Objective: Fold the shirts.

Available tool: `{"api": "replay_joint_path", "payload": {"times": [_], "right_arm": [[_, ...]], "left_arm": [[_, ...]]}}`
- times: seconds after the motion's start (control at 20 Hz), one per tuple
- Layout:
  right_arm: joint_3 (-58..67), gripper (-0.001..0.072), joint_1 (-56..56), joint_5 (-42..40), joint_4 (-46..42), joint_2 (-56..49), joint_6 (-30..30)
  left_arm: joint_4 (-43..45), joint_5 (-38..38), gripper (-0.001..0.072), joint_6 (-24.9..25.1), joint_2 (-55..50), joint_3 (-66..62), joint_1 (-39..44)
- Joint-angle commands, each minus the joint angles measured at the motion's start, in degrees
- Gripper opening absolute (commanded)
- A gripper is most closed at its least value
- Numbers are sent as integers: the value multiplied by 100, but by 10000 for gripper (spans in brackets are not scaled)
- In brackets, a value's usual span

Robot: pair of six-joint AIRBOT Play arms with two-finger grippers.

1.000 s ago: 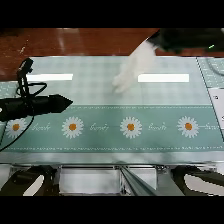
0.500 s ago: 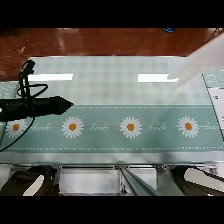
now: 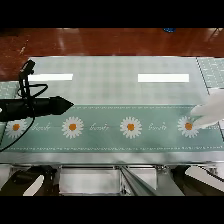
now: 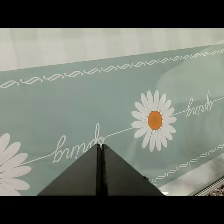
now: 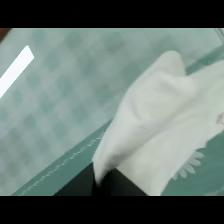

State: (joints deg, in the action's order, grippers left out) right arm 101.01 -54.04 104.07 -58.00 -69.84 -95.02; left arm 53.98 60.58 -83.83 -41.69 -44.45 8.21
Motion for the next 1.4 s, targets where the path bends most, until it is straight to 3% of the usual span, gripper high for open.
{"api": "replay_joint_path", "payload": {"times": [0.0, 0.35, 0.4, 0.45, 0.5, 0.7, 0.75, 0.8, 0.85, 0.95, 1.05, 1.1, 1.2, 1.3, 1.35], "right_arm": [[-802, 18, -841, 229, -1134, 553, 55], [-3200, 21, -2208, -52, -3880, 1906, 63], [-3475, 125, -2208, -15, -4350, 1971, -221], [-3698, 371, -2208, 85, -4557, 1985, -291], [-3840, 411, -2194, 72, -4474, 1980, -236], [-3928, 408, -1853, -507, -4317, 1978, -164], [-3917, 274, -1716, -927, -3877, 1978, -72], [-3886, 18, -1587, -1469, -3202, 1976, 48], [-3858, 20, -1401, -2293, -2223, 1978, 122], [-3748, 19, -621, -3679, 66, 1963, 1191], [-3329, 19, 920, -4472, 1250, 1775, 2063], [-3027, 19, 1834, -4597, 1115, 1600, 2151], [-2479, 19, 3764, -4524, -33, 1150, 1897], [-2413, 19, 5313, -4360, -1703, 743, 1169], [-2570, 19, 5869, -4216, -2492, 525, 761]], "left_arm": [[0, -13, 17, 4, -4, 0, 4], [0, 7, 17, 2, -2, 0, 4], [0, 7, 17, 2, -2, 0, 4], [0, -4, 17, 4, -7, 0, 4], [2, -33, 17, 24, -7, 0, 4], [4, -527, 17, 57, -7, -2, 0], [9, -785, 17, 199, -7, -17, -2], [24, -1058, 17, 332, -7, -66, -13], [42, -1311, 17, 387, -22, -190, -59], [48, -1499, 17, 391, -245, -780, -249], [44, -1493, 16, 496, -826, -1773, -313], [46, -1445, 16, 501, -1187, -2295, -199], [164, -1325, 16, 758, -1956, -3261, 302], [1139, -1320, 15, 614, -2509, -3606, 973], [1923, -1237, 16, 264, -2739, -3536, 1239]]}}
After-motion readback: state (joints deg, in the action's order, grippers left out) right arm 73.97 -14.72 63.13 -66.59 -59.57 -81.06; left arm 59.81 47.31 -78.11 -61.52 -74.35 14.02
